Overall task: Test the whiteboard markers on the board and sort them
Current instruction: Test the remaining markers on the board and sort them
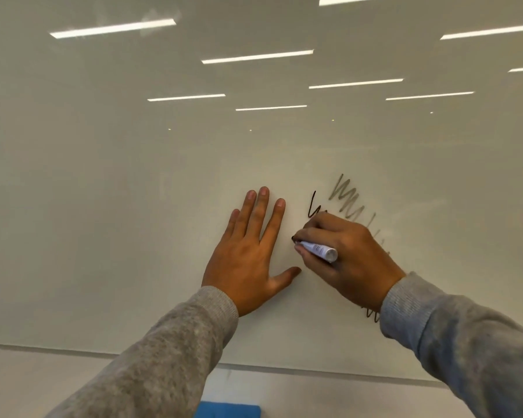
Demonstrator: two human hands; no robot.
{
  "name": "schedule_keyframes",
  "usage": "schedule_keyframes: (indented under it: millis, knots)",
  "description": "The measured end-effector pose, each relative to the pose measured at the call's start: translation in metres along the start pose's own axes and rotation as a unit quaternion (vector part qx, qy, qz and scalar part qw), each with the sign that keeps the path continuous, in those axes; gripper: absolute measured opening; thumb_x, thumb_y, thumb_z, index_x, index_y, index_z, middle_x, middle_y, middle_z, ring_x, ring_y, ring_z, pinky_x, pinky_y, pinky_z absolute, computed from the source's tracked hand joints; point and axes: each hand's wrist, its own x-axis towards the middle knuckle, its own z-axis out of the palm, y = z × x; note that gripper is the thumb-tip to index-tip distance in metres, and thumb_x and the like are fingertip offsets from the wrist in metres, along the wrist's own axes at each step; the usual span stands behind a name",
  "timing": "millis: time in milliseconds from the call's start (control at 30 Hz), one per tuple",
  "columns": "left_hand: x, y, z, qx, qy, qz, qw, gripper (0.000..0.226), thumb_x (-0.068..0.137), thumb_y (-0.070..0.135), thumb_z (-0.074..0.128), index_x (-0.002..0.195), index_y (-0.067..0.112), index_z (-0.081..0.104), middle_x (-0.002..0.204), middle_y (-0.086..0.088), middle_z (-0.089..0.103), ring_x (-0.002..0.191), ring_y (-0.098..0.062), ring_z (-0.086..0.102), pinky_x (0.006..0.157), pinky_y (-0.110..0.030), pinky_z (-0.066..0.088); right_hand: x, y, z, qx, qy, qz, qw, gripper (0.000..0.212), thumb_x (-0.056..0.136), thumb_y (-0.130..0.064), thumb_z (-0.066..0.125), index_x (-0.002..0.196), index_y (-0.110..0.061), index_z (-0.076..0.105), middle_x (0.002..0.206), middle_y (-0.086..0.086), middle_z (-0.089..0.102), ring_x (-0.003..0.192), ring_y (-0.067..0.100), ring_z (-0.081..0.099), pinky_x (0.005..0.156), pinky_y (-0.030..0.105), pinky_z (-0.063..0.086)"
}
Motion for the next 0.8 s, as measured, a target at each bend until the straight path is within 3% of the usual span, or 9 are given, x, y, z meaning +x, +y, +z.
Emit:
schedule_keyframes:
  millis: [67,167,233,333,500,633,733,800]
  knots:
    - [-0.001,0.001,0.001,0.002,-0.005,0.004,1.000,0.104,0.088,0.078,0.039,0.158,0.022,-0.013,0.165,-0.004,-0.024,0.152,-0.023,-0.021,0.124,-0.041,0.001,0.004,0.007,-0.004,0.003,0.007,-0.003,1.000,0.019,0.096,-0.025,0.063,0.105,-0.012,0.074,0.094,0.001,0.063,0.078,0.017,0.061,0.067,0.034,0.056]
    - [-0.001,0.001,0.000,0.000,-0.002,0.000,1.000,0.105,0.087,0.079,0.040,0.159,0.022,-0.011,0.165,-0.004,-0.022,0.152,-0.023,-0.020,0.124,-0.042,0.003,0.011,0.011,-0.010,0.006,0.088,0.020,0.996,0.014,0.094,-0.017,0.068,0.101,-0.009,0.076,0.091,0.004,0.065,0.076,0.020,0.062,0.066,0.034,0.055]
    - [-0.002,0.001,0.000,0.001,-0.003,0.001,1.000,0.104,0.088,0.078,0.040,0.159,0.021,-0.011,0.165,-0.005,-0.021,0.152,-0.023,-0.019,0.125,-0.043,0.005,0.003,0.004,-0.002,-0.001,0.065,0.020,0.998,0.012,0.093,-0.016,0.068,0.101,-0.009,0.076,0.091,0.005,0.065,0.075,0.020,0.062,0.064,0.034,0.056]
    - [-0.003,0.001,0.000,0.009,-0.005,0.003,1.000,0.104,0.088,0.078,0.037,0.159,0.020,-0.011,0.165,-0.007,-0.021,0.152,-0.024,-0.019,0.125,-0.045,0.007,-0.014,-0.004,0.007,-0.013,-0.038,-0.010,0.999,0.013,0.095,-0.019,0.066,0.103,-0.012,0.075,0.093,0.003,0.064,0.075,0.019,0.062,0.063,0.035,0.059]
    - [-0.004,0.002,0.002,0.005,-0.003,0.003,1.000,0.107,0.086,0.078,0.041,0.159,0.020,-0.011,0.165,-0.007,-0.021,0.152,-0.024,-0.019,0.125,-0.045,0.005,-0.010,0.012,-0.009,0.002,0.069,0.032,0.997,0.017,0.094,-0.020,0.068,0.104,-0.009,0.075,0.095,0.004,0.066,0.077,0.020,0.063,0.069,0.028,0.056]
    - [-0.006,0.002,0.004,0.008,0.003,0.003,1.000,0.107,0.086,0.078,0.042,0.159,0.020,-0.011,0.165,-0.006,-0.021,0.152,-0.024,-0.019,0.125,-0.044,0.003,-0.034,0.001,0.001,-0.002,-0.030,0.011,0.999,0.032,0.098,-0.038,0.056,0.108,-0.013,0.074,0.098,0.001,0.065,0.079,0.018,0.063,0.067,0.034,0.060]
    - [-0.006,0.002,0.004,0.009,0.004,0.004,1.000,0.108,0.085,0.078,0.043,0.159,0.020,-0.010,0.166,-0.007,-0.020,0.153,-0.025,-0.018,0.125,-0.045,0.005,-0.037,0.011,-0.003,0.009,0.040,0.056,0.998,0.022,0.094,-0.025,0.066,0.107,-0.011,0.075,0.098,0.001,0.067,0.080,0.017,0.064,0.069,0.029,0.060]
    - [-0.006,0.002,0.005,0.012,0.004,0.003,1.000,0.108,0.085,0.078,0.043,0.159,0.019,-0.009,0.166,-0.008,-0.018,0.153,-0.026,-0.016,0.125,-0.047,0.007,-0.043,0.007,0.000,0.012,0.031,0.061,0.998,0.020,0.092,-0.023,0.068,0.106,-0.011,0.075,0.097,0.001,0.067,0.079,0.016,0.064,0.069,0.027,0.059]
